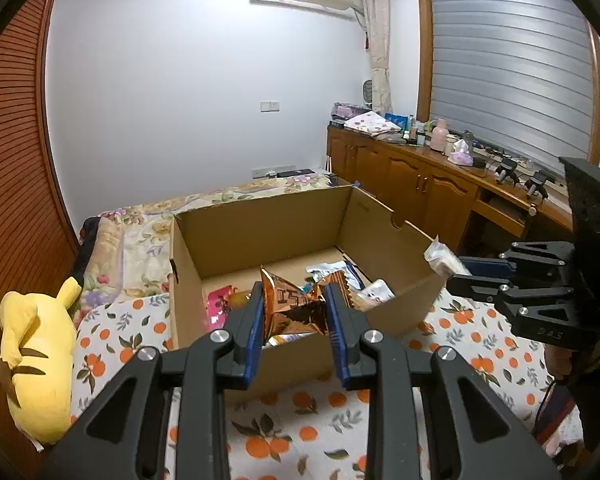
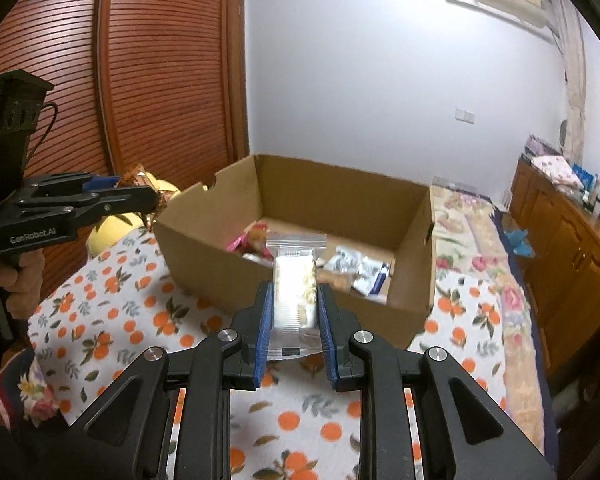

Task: Organize snacks
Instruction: 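Lift the copper candy and clear packet and carry both over the box, then open left gripper to drop the candy while right gripper releases the packet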

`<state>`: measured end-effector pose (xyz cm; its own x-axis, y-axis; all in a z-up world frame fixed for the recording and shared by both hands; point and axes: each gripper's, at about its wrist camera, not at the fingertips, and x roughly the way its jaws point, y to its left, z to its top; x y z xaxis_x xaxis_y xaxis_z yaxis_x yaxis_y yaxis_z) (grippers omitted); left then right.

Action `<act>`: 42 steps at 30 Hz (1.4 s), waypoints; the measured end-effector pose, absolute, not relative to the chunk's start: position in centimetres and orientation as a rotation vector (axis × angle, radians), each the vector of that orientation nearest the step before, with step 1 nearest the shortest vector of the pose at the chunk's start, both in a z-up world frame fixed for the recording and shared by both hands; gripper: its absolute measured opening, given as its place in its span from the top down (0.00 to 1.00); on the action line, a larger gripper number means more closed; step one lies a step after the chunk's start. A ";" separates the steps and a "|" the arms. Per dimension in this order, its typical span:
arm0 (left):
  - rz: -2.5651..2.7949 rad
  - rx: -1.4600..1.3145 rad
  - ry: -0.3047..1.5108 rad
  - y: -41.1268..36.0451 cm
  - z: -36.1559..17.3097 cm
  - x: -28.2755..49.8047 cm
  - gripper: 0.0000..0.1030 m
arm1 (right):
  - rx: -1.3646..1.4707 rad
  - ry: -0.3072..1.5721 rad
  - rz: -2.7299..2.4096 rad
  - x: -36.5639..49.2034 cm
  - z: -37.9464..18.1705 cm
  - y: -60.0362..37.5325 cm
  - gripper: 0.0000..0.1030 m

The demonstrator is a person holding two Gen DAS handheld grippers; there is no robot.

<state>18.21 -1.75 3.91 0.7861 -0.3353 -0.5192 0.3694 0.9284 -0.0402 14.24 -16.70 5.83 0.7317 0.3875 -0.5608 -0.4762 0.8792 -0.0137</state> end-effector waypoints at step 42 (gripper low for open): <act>-0.302 0.092 0.623 -2.5 1.4 26.9 0.55 | -0.142 0.708 0.481 26.8 1.8 -13.9 0.68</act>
